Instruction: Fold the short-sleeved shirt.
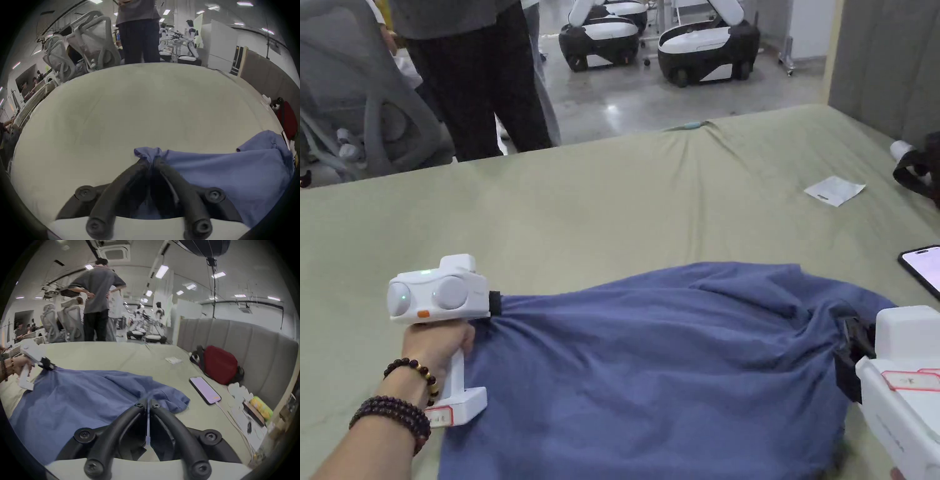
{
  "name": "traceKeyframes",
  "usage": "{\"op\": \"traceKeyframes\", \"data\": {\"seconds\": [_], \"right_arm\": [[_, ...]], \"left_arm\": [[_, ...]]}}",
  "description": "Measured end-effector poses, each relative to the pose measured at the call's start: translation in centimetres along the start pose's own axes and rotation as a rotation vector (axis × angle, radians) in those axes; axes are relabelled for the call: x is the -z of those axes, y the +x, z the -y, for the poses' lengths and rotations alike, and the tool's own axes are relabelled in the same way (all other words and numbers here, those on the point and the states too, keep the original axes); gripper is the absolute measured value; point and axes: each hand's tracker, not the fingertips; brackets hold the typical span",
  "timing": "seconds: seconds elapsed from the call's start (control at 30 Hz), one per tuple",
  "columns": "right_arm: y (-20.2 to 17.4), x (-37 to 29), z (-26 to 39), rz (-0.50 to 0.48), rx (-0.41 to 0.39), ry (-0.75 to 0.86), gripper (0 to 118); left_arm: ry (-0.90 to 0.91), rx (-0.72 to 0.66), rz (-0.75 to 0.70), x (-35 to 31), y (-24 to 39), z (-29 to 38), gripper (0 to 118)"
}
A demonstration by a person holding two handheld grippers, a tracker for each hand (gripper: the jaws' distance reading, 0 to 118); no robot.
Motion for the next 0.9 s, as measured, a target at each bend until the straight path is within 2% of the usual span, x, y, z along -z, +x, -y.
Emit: {"op": "traceKeyframes", "data": {"seconds": [0.07, 0.1, 0.17, 0.2, 0.27, 0.37, 0.4, 0.43, 0.47, 0.5, 0.53, 0.6, 0.7, 0.9], "right_arm": [[1.1, 1.6, -0.4, 0.028, 0.041, -0.095, 8], [1.7, 2.3, -0.6, 0.015, 0.059, -0.144, 32], [3.0, 3.4, -0.7, -0.052, 0.114, -0.201, 97], [3.5, 4.0, -0.5, -0.079, 0.134, -0.222, 114], [4.0, 4.6, -0.2, -0.105, 0.130, -0.235, 105], [3.4, 6.6, 0.6, -0.076, 0.084, -0.345, 87], [3.1, 7.5, 1.0, -0.085, 0.067, -0.375, 69], [3.0, 8.2, 1.3, -0.127, 0.064, -0.386, 41], [2.9, 8.6, 1.5, -0.206, 0.091, -0.385, 20], [2.7, 8.6, 1.3, -0.259, 0.146, -0.354, 14], [2.5, 8.3, 1.0, -0.233, 0.155, -0.315, 14], [1.9, 7.5, -0.1, -0.197, 0.050, -0.289, 13], [2.1, 5.8, -2.5, -0.247, 0.095, -0.166, 13], [0.6, 2.6, -12.7, -0.221, -0.021, 0.088, 12]], "left_arm": [[-0.004, 0.010, -0.015, -0.3, 0.1, 0.1, 4], [-0.005, 0.012, -0.008, -0.5, 0.1, 0.2, 4], [-0.001, 0.008, -0.001, -0.9, -0.1, 0.2, 4], [0.000, 0.005, 0.003, -1.1, -0.1, 0.3, 4], [0.003, 0.008, 0.007, -1.6, -0.1, 0.4, 4], [0.007, 0.011, 0.014, -2.0, -0.3, 0.3, 4], [0.009, 0.004, 0.016, -2.1, -0.3, 0.3, 4], [0.010, -0.001, 0.017, -2.3, -0.4, 0.2, 4], [0.013, -0.002, 0.018, -2.6, -0.3, 0.3, 4], [0.016, 0.000, 0.017, -3.1, -0.3, 0.4, 4], [0.022, 0.006, 0.019, -3.5, -0.3, 0.4, 4], [0.048, 0.016, 0.028, -4.7, -0.5, 0.2, 4], [0.107, -0.019, 0.054, -7.3, -1.1, -1.1, 4], [0.329, -0.054, 0.061, -16.4, -1.3, -6.3, 4]]}}
